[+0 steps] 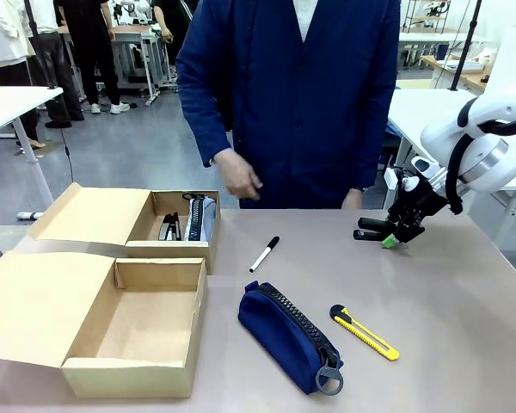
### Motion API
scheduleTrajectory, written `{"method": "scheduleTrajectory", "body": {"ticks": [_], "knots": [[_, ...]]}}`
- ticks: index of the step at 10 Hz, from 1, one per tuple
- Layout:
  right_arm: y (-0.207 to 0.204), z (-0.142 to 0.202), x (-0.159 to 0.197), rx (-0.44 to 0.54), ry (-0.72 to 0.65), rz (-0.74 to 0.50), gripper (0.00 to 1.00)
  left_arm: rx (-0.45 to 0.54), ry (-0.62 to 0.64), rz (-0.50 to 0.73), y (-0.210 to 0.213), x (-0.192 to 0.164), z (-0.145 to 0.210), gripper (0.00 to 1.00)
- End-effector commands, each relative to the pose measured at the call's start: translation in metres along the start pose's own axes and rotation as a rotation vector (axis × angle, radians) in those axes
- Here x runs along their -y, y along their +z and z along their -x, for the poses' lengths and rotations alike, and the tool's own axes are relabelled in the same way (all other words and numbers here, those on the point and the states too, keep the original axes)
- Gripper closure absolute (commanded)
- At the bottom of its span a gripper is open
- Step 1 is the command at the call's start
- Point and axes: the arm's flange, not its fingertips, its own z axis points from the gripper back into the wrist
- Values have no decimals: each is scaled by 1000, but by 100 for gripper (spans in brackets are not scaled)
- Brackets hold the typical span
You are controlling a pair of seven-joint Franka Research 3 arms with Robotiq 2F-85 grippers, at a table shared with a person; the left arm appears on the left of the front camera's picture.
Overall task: Place items inside the box.
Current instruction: Pick up a Pencil pouch or Stapler and place it inside the Mailer Box closest to the robot.
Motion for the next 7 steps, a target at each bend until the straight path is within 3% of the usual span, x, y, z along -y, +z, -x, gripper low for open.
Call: {"method": "scheduleTrajectory", "body": {"ticks": [1, 7], "knots": [[4, 1, 4, 13, 26, -12, 100, 17, -22, 19, -1, 1, -1, 0], [13, 2, -1, 33, 25, -40, 100, 17, -22, 19, -1, 1, -1, 0]]}}
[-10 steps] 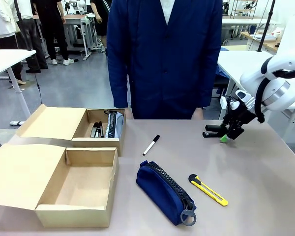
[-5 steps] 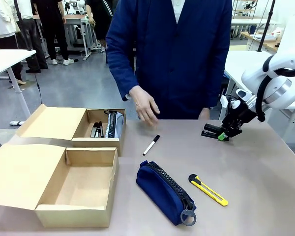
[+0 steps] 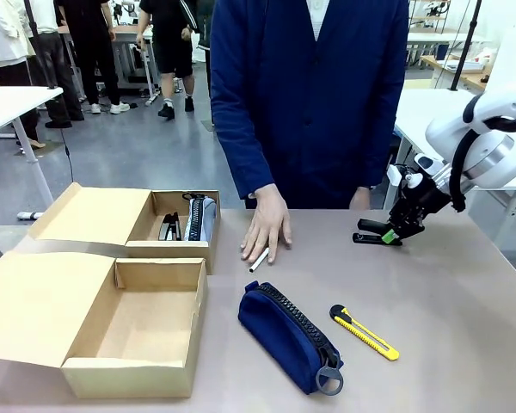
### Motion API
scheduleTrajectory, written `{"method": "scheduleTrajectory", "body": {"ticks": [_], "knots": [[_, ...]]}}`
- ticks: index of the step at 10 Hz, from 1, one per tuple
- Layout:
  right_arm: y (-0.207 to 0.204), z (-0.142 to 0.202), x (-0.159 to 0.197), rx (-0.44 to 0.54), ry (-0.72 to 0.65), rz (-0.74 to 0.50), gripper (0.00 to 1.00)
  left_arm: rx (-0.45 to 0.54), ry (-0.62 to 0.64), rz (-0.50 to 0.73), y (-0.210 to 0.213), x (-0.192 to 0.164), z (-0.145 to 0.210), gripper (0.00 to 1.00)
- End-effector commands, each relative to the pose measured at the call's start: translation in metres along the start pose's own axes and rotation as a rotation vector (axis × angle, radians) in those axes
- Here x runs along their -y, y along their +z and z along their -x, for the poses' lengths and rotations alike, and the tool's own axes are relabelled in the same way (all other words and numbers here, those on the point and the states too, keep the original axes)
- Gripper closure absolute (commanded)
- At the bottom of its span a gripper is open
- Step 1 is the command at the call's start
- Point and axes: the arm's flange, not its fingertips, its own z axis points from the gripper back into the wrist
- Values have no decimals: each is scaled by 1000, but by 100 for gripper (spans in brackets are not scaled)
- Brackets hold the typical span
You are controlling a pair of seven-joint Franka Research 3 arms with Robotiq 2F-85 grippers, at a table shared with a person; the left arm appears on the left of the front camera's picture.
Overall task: Place items inside the box.
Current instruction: Pick up a Pencil pouch or Stapler and place it inside the Mailer Box closest to the robot.
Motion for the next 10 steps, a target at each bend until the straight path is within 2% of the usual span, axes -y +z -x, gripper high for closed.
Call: {"method": "scheduleTrajectory", "body": {"ticks": [1, 2, 3, 4, 5, 6, 8, 9, 10], "knots": [[21, -4, -16, 73, -9, -22, 100, 17, -22, 19, -1, 1, -1, 0], [50, -14, -43, 111, -109, 3, 100, 17, -22, 19, -1, 1, -1, 0], [86, -24, -83, 162, -276, -23, 100, 17, -22, 19, -1, 1, -1, 0], [120, -36, -137, 146, -412, 20, 100, 17, -22, 19, -1, 1, -1, 0], [136, -47, -189, 126, -547, 78, 100, 17, -22, 19, -1, 1, -1, 0], [138, -54, -222, 127, -597, 128, 100, 17, -22, 19, -1, 1, -1, 0], [136, -61, -293, 89, -610, 228, 100, 17, -22, 19, -1, 1, -1, 0], [133, -62, -315, 78, -655, 245, 100, 17, -22, 19, -1, 1, -1, 0], [130, -65, -327, 66, -626, 270, 100, 17, -22, 19, -1, 1, -1, 0]]}}
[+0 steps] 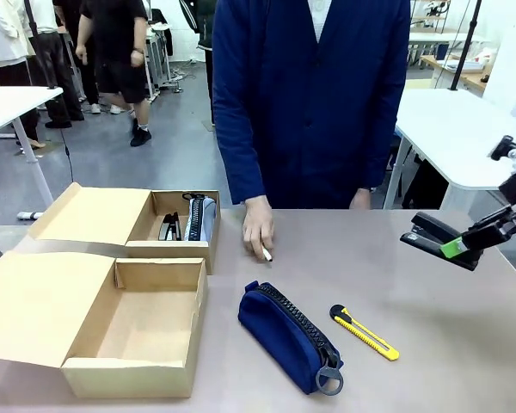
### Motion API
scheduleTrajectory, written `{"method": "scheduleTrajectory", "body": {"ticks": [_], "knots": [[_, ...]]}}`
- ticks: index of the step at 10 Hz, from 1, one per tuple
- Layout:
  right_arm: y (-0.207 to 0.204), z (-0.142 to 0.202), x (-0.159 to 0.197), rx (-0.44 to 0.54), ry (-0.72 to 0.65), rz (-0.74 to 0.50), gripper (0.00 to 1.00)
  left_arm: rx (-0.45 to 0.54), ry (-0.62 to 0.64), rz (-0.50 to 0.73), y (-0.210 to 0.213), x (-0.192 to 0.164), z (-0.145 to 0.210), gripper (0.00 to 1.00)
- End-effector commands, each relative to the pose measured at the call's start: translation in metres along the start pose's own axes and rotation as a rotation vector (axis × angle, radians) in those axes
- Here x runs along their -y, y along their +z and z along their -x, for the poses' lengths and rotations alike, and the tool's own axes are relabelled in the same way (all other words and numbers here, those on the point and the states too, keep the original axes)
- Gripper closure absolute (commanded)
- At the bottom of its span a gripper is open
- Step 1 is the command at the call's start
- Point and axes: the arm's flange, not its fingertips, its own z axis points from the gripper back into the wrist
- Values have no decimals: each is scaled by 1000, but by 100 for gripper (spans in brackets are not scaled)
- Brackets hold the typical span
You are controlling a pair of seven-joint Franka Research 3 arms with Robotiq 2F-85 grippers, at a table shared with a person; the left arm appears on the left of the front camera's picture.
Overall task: Place items inside the box.
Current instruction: Pick up a Pencil pouch or Stapler and place it inside the Mailer Box closest to the robot.
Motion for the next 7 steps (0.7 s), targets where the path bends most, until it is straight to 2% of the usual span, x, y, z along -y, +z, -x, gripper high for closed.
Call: {"method": "scheduleTrajectory", "body": {"ticks": [1, 2, 5, 6, 7], "knots": [[-4, 5, -18, -71, 38, 67, 100, 17, -20, 19, -1, 0, -1, 0], [0, 0, 0, 0, 0, 0, 100, 17, -20, 19, -1, 0, -1, 0], [0, 0, 0, 0, 0, 0, 100, 17, -20, 19, -1, 0, -1, 0], [-1, -2, -5, -22, 3, 20, 67, 17, -20, 19, -1, 0, -1, 0], [-14, -19, -24, -30, -46, 16, 67, 17, -20, 19, -1, 0, -1, 0]]}}
